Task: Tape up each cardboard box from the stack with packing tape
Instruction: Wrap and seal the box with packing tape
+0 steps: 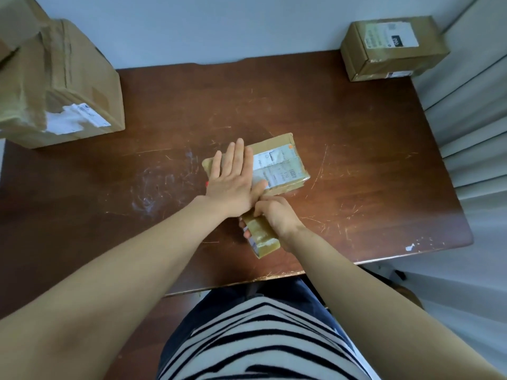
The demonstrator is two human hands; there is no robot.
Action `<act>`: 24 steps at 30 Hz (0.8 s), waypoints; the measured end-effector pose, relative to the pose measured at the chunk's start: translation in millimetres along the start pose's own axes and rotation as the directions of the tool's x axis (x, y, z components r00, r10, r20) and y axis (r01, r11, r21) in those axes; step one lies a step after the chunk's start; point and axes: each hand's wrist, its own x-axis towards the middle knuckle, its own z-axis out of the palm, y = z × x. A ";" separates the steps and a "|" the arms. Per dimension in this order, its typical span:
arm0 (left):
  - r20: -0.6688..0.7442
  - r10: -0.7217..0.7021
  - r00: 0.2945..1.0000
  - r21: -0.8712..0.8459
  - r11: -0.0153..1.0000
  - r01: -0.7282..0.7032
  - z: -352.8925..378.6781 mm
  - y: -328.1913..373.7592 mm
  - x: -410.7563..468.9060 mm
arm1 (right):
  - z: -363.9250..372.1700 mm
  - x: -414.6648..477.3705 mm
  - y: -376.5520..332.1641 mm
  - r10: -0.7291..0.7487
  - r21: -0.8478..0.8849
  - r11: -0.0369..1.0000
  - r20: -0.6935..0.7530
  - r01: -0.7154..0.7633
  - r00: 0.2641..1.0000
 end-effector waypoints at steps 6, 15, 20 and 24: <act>0.154 0.085 0.984 -0.057 0.995 -0.077 -21.1 -46.9 -16.8 | -1.9 -2.7 0.0 -0.005 -0.010 1.000 0.049 0.006 0.999; 0.362 0.141 0.921 -0.807 0.543 0.234 -44.6 -62.9 -22.8 | -17.7 -44.6 -48.2 -0.237 0.044 0.971 0.092 0.234 0.967; 0.115 -0.059 0.992 -0.899 0.419 0.129 -38.2 -70.3 -25.8 | 10.8 -29.2 -79.8 -0.330 -0.065 0.937 0.159 0.344 0.930; -0.090 -0.004 0.996 -0.678 0.733 -0.059 -22.0 -54.0 -31.0 | 28.0 -16.2 -93.4 -0.359 0.022 0.933 0.113 0.359 0.926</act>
